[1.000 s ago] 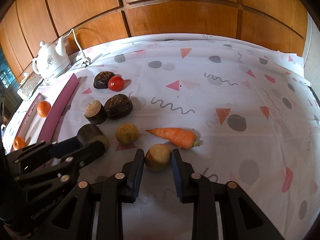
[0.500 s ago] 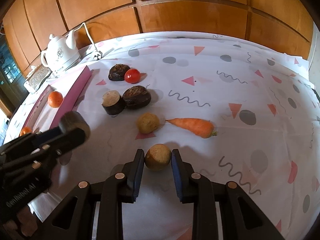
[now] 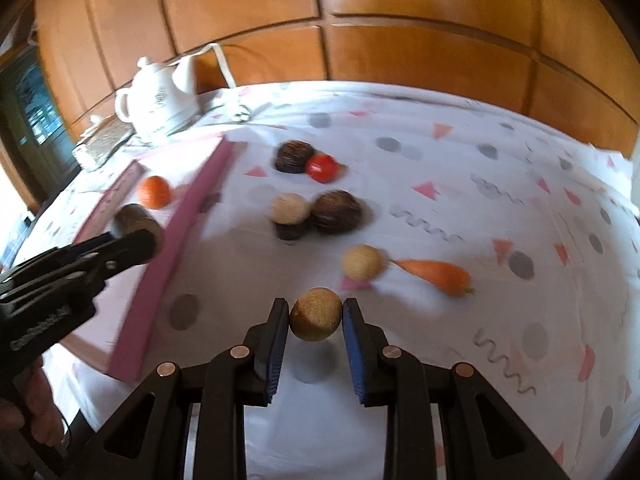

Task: Organize fruits
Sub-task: 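Carry the yam slice and potato into the tray and release both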

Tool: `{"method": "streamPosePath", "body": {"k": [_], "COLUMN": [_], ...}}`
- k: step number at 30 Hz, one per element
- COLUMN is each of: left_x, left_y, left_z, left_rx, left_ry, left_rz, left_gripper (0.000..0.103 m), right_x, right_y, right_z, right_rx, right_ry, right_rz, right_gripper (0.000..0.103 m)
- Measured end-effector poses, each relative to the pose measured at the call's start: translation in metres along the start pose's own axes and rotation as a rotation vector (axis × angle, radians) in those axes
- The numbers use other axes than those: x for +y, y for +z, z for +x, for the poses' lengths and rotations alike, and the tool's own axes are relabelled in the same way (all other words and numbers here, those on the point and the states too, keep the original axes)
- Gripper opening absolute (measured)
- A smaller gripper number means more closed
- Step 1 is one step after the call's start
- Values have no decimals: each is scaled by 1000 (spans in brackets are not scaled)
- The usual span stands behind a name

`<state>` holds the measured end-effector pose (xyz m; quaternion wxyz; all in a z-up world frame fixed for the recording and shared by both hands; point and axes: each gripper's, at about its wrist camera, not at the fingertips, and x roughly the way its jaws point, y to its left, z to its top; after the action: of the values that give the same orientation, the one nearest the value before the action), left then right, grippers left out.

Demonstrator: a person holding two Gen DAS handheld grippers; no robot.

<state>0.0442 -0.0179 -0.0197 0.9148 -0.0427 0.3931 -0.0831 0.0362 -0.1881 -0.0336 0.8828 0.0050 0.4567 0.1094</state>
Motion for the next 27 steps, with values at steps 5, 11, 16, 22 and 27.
{"method": "streamPosePath", "body": {"k": [5, 11, 16, 22, 27], "left_x": [21, 49, 78, 101, 111], "left_y": [-1, 2, 4, 4, 7], "left_z": [-2, -2, 0, 1, 3], "left_rx": [-1, -4, -4, -6, -7], "left_ry": [37, 87, 133, 183, 207], "left_rz": [-44, -100, -161, -197, -212], "left_gripper": [32, 32, 32, 32, 33], "right_x": [32, 65, 90, 107, 118], "right_y": [9, 20, 25, 32, 32], "right_z": [-4, 0, 3, 11, 20], "right_rx": [-22, -14, -7, 4, 23], "right_ry": [62, 143, 185, 221, 227], "right_rz": [-98, -194, -256, -260, -240], "right_gripper": [28, 28, 28, 28, 28]}}
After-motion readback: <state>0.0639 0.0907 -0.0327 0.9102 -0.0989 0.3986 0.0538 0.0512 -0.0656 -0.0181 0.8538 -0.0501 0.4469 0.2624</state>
